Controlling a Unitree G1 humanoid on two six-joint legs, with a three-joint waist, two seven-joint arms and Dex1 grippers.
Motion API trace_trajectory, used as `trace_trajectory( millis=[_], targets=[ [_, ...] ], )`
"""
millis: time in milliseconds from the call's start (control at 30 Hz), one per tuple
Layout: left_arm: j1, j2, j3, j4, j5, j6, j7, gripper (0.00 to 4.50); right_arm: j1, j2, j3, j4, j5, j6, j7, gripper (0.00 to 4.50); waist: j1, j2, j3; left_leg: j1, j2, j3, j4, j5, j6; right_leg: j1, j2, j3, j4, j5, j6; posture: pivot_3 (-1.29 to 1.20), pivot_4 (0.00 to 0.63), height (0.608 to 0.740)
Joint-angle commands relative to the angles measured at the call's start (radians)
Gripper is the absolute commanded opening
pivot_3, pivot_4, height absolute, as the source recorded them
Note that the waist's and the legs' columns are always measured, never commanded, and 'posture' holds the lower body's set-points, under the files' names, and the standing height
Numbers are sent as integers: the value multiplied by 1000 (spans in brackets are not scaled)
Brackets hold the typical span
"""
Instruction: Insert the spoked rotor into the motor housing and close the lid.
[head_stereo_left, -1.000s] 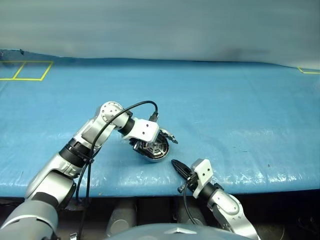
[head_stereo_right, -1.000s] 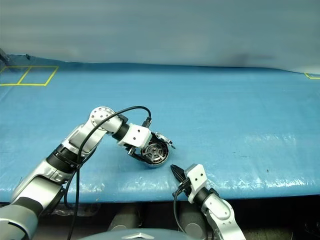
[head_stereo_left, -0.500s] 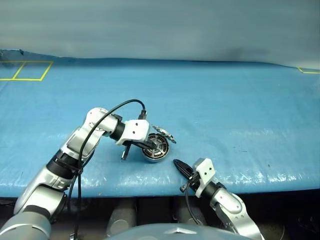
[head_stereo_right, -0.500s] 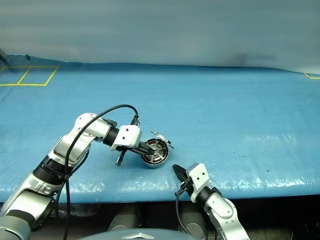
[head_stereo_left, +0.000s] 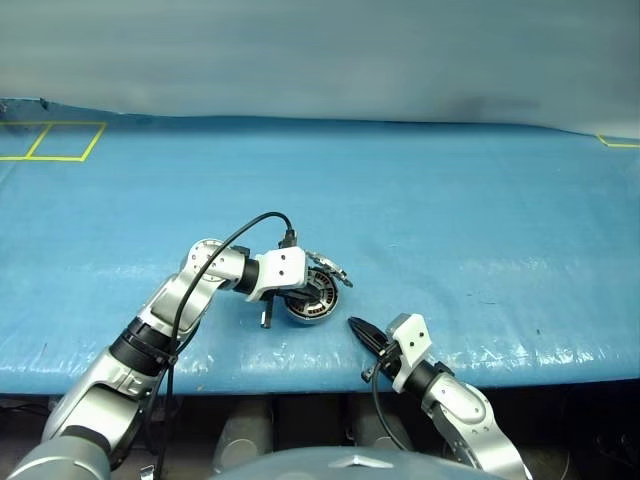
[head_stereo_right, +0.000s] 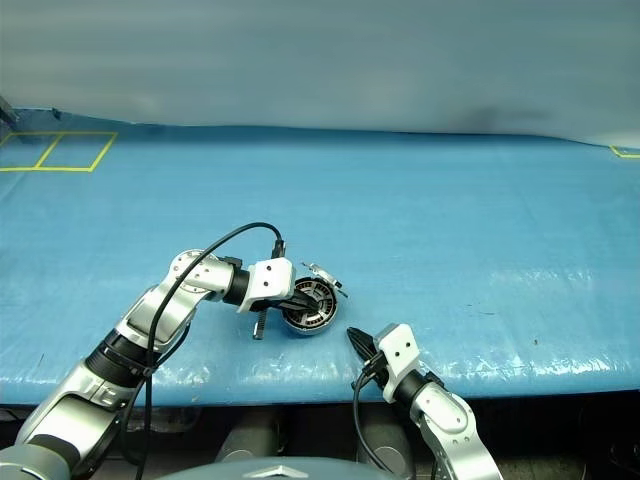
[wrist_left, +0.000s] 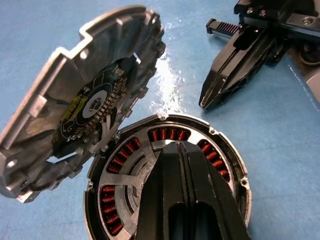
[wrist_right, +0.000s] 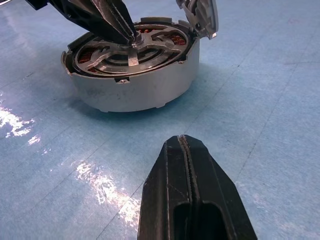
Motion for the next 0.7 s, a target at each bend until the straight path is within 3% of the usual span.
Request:
trace_trajectory(
  millis=[33, 333, 533, 700],
  targets=[
    [12, 4, 1, 9, 4, 19, 19, 21, 11, -1, -8, -33, 6, -9, -1, 0, 0, 0, 0, 0, 0, 0, 0, 0, 0, 0, 0, 0, 0, 0, 0, 0, 150, 740],
    [62, 0, -1, 38, -10, 30, 47, 21, 8, -6, -14, -34, 10, -4, 4, 0, 0, 1, -2, 2, 0, 0, 0, 0, 0, 2, 0, 0, 0, 0, 0, 0, 150, 740],
    [117, -33, 152, -64, -185, -14, 53, 21, -25, -51, -84, -87, 29, 22, 1, 0, 0, 1, -1, 0, 0, 0, 0, 0, 0, 0, -2, 0, 0, 0, 0, 0, 150, 740],
    [227, -14, 227, -160, -235, -36, 97, 21, -115, -94, -127, -114, -23, 130, -45, 0, -3, 1, 0, 0, 0, 0, -1, 0, 0, -1, -1, 0, 0, 0, 0, 0, 150, 740]
  ],
)
